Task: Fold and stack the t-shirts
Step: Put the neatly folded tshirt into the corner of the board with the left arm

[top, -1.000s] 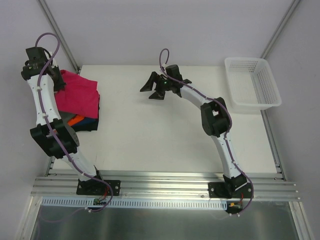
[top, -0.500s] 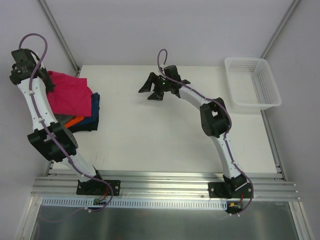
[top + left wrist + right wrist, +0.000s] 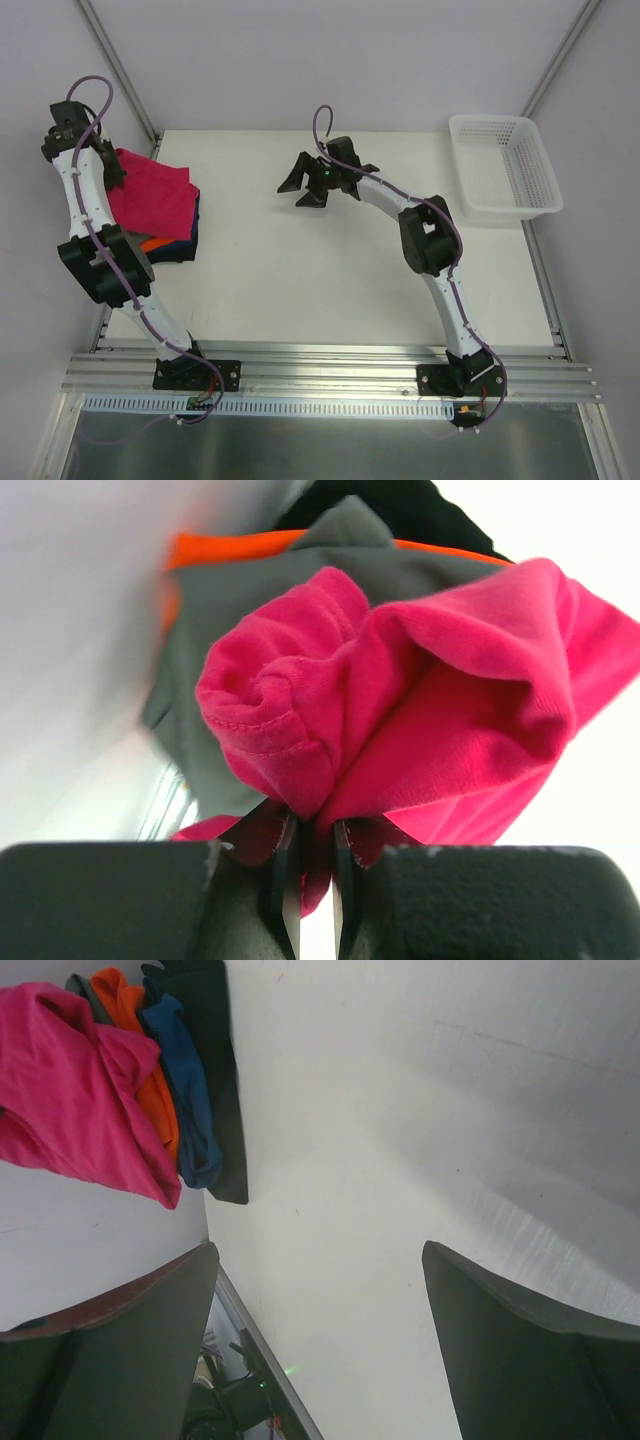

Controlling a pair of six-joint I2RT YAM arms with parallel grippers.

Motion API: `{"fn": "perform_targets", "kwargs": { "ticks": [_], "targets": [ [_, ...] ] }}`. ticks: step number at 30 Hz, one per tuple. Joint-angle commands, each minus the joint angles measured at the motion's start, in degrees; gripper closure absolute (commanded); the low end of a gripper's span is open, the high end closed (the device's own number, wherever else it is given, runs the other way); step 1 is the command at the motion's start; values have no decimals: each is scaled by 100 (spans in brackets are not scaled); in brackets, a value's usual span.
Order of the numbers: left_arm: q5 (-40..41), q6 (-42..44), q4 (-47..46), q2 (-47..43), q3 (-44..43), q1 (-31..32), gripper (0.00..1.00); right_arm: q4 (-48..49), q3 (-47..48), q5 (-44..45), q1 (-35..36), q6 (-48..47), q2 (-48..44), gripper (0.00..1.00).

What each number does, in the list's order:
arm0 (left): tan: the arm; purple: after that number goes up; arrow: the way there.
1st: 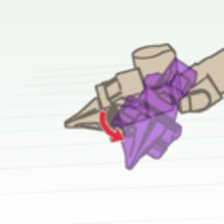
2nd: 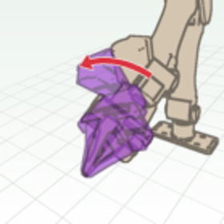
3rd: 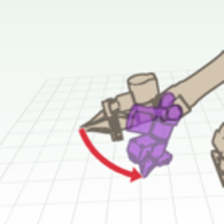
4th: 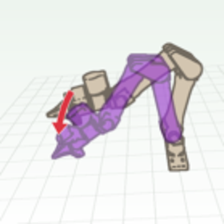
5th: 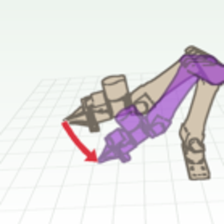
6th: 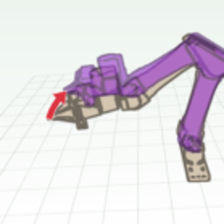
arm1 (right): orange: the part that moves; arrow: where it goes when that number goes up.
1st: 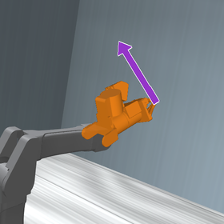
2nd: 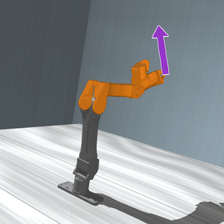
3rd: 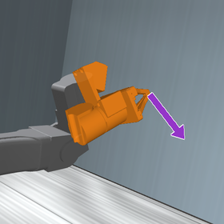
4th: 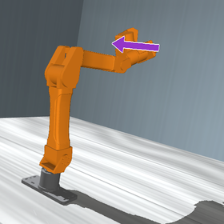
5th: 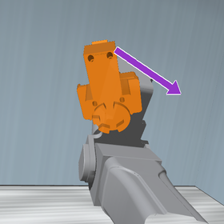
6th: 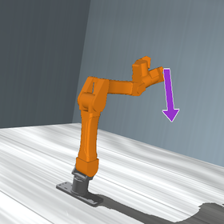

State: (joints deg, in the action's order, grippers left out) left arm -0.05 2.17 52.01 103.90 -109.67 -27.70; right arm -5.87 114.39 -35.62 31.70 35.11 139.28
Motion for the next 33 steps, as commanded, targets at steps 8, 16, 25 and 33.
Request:
{"fn": "perform_targets", "kwargs": {
  "ticks": [8,16,25,33],
  "targets": [
    [172,-85,-191,571,-363,292,100,244,-180,-42,-41,-75,-569,13],
    [489,-15,-182,26,-12,-147,100,112,74,20,-24,-57,-437,13],
    [638,38,-182,-28,33,-438,100,77,145,46,-24,-57,-376,13],
    [480,29,-235,377,-55,-227,85,86,-4,46,-15,-118,-446,13]
  ]
}}
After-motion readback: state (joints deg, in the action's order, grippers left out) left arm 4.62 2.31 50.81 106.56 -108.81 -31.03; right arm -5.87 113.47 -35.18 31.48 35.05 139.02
